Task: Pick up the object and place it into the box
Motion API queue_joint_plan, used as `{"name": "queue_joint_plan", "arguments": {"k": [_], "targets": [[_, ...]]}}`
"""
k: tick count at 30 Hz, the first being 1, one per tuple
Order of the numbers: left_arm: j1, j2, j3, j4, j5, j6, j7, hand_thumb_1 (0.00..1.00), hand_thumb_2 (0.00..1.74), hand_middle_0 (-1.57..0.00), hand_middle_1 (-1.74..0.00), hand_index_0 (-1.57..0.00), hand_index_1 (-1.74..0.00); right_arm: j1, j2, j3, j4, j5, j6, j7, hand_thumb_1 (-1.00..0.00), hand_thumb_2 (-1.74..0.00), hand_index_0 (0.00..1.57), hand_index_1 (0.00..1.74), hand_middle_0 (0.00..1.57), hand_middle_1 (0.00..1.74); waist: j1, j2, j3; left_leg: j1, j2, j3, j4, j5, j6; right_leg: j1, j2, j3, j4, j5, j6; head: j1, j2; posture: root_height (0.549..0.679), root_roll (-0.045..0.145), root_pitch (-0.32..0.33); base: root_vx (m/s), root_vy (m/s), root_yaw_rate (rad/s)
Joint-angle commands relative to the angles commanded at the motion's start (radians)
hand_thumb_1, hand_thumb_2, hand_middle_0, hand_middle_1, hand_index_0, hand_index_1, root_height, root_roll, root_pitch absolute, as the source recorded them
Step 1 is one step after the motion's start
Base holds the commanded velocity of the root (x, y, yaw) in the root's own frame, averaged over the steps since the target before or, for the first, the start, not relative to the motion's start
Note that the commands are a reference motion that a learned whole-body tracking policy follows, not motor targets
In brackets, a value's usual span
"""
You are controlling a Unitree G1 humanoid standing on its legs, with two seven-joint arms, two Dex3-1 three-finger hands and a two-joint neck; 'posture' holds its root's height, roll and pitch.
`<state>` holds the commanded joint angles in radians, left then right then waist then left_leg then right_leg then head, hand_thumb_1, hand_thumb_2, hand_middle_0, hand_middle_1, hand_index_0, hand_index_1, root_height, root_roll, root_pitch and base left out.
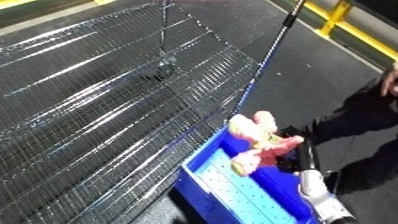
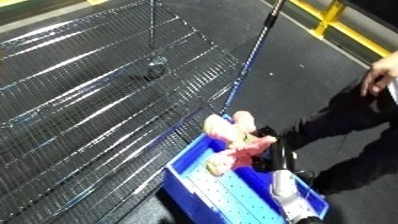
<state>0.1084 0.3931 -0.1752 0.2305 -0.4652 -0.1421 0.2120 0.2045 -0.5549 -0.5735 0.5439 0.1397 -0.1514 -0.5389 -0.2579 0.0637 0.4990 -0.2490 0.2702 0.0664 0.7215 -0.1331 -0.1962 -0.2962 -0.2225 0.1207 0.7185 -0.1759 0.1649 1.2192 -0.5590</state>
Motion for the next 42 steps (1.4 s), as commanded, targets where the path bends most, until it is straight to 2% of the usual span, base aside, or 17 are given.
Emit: {"name": "queue_joint_plan", "arguments": {"k": [6, 10, 17, 23, 30, 35, 42], "targets": [[-0.003, 0.005, -0.009, 0.003, 0.002, -0.014, -0.004, 1.0, 1.74, -1.57, -1.74, -1.57, -1.74, -0.034, -0.018, -0.01, 0.109, 0.067, -0.023, -0.003, -0.55, -0.96, 0.86, 0.96, 0.86, 0.96, -0.011, 0.013, 0.0, -0.002, -0.004, 0.004, -0.002, 0.004, -0.0043, -0.002, -0.0007, 0.003, -0.009, 0.007, -0.0014, -0.003, -0.008, 0.622, 0.078, -0.249, -0.014, 0.009, -0.015], [-0.001, 0.011, -0.011, 0.002, 0.007, -0.019, -0.007, 1.0, 1.74, -1.57, -1.74, -1.57, -1.74, -0.039, -0.024, -0.012, 0.14, 0.076, -0.03, -0.001, -0.35, -0.61, 0.55, 0.61, 0.55, 0.61, -0.015, 0.017, -0.003, -0.001, -0.004, 0.006, -0.009, 0.009, -0.0061, -0.001, -0.0012, 0.002, -0.016, 0.009, -0.001, -0.009, -0.017, 0.623, 0.079, -0.247, -0.002, 0.002, -0.015], [0.004, 0.022, -0.006, -0.012, 0.016, -0.022, -0.012, 1.0, 1.74, -1.57, -1.74, -1.57, -1.74, -0.039, -0.028, -0.013, 0.184, 0.086, -0.035, 0.001, 0.0, 0.0, 0.0, 0.0, 0.0, 0.0, -0.013, 0.015, -0.011, 0.003, -0.002, 0.008, -0.023, 0.015, -0.0076, 0.003, 0.0017, -0.001, -0.027, 0.005, 0.0001, -0.014, -0.026, 0.625, 0.08, -0.241, 0.006, -0.006, -0.015], [0.015, 0.024, 0.003, -0.025, 0.02, -0.025, -0.012, 1.0, 1.74, -1.57, -1.74, -1.57, -1.74, -0.041, -0.025, -0.009, 0.19, 0.086, -0.039, -0.006, 0.0, 0.0, 0.0, 0.0, 0.0, 0.0, -0.006, 0.014, -0.016, 0.01, -0.002, 0.011, -0.038, 0.018, -0.0068, 0.008, 0.0051, -0.003, -0.035, -0.001, 0.0005, -0.024, -0.039, 0.627, 0.081, -0.235, 0.016, -0.008, 0.004], [0.036, 0.017, 0.015, -0.032, 0.024, -0.026, -0.008, 1.0, 1.74, -1.57, -1.74, -1.57, -1.74, -0.052, -0.027, 0.021, 0.15, 0.062, -0.025, -0.01, 0.0, 0.0, 0.0, 0.0, 0.0, 0.0, 0.01, 0.014, -0.018, 0.019, -0.003, 0.014, -0.054, 0.021, -0.0092, 0.019, 0.0061, -0.008, -0.047, -0.006, 0.0023, -0.058, -0.052, 0.629, 0.079, -0.228, 0.015, -0.001, 0.01], [0.054, 0.004, 0.034, -0.037, 0.025, -0.02, -0.009, 1.0, 1.74, -1.57, -1.74, -1.57, -1.74, -0.058, -0.024, 0.061, 0.054, 0.022, -0.018, 0.008, 0.0, 0.0, 0.0, 0.0, 0.0, 0.0, 0.026, 0.013, -0.014, 0.021, -0.004, 0.014, -0.058, 0.023, -0.0095, 0.023, 0.0075, -0.012, -0.049, -0.009, 0.0036, -0.154, -0.055, 0.63, 0.075, -0.225, 0.003, 0.003, 0.039], [0.082, -0.009, 0.064, -0.046, 0.036, -0.005, -0.013, 1.0, 1.74, -1.57, -1.74, -1.57, -1.74, -0.063, 0.014, 0.109, -0.161, -0.045, -0.021, 0.029, 0.0, 0.0, 0.0, 0.0, 0.0, 0.0, 0.057, 0.006, -0.008, 0.015, -0.006, 0.005, -0.06, 0.027, -0.0073, 0.023, 0.0072, -0.023, -0.037, -0.015, 0.0082, -0.32, -0.046, 0.628, 0.064, -0.226, 0.003, -0.003, 0.077]]}}
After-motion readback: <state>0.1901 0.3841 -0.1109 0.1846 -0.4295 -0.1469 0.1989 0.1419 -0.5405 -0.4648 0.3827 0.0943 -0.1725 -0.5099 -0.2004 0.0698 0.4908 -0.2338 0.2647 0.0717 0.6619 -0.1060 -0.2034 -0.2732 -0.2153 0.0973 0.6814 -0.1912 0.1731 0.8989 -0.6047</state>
